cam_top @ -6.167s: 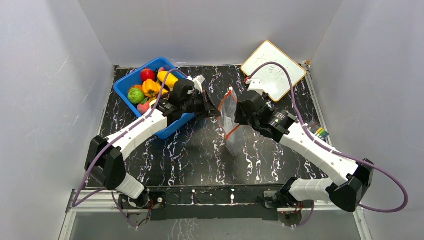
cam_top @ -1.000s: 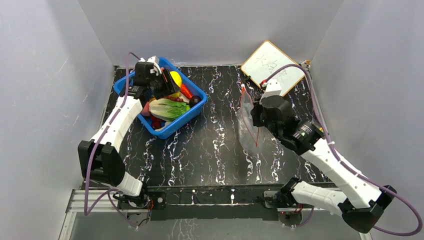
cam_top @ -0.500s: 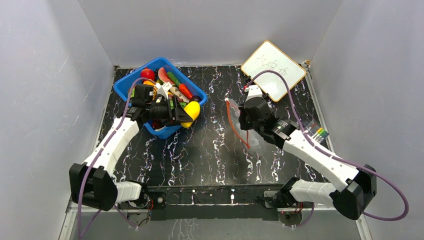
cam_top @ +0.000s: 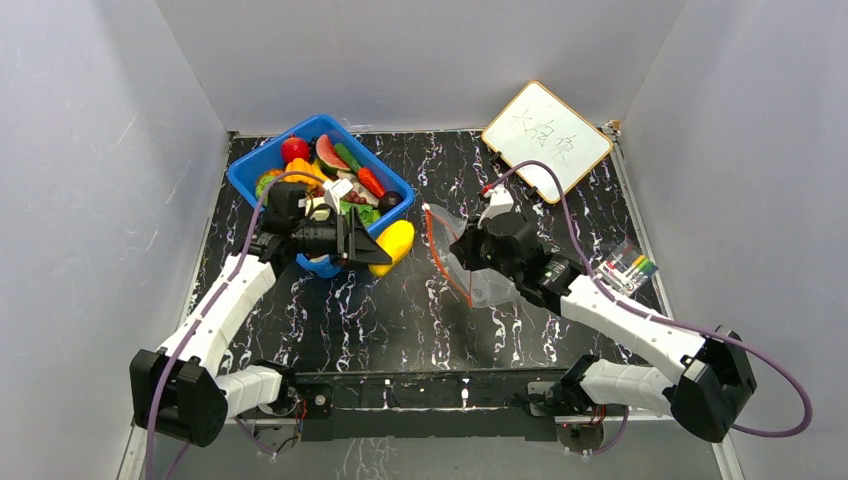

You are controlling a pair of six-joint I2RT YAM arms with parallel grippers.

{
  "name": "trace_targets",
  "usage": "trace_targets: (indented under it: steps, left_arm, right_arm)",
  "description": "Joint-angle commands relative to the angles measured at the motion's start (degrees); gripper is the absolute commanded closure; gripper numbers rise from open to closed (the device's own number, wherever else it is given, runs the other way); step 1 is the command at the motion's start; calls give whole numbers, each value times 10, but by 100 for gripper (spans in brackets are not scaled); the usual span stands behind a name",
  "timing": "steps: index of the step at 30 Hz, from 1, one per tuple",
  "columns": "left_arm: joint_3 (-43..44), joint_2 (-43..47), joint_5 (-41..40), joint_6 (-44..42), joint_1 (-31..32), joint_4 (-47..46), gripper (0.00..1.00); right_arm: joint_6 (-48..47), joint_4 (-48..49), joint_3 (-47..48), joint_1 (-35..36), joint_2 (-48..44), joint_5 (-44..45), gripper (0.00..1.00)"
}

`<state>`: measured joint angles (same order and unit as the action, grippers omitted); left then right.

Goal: Place the food in the zip-top bag and seal the zipper
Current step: Place the fake fruit in the zipper food storage bag.

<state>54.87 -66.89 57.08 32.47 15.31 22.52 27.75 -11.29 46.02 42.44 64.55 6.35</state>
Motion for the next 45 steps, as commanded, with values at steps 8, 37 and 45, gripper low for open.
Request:
trace_targets:
  steps: [8,37,45]
  left_arm:
    - [-15,-1,29,93,90,-78,78]
    - [9,-99,-51,92,131,-53,80]
    - [41,-112,-93,68,131,5,78]
  right_arm:
    - [-7,125,-29,24,-52,-1,100]
    - [-164,212,-101,119,-104,30,100]
    - [-164,231,-89,143,-77,-2,100]
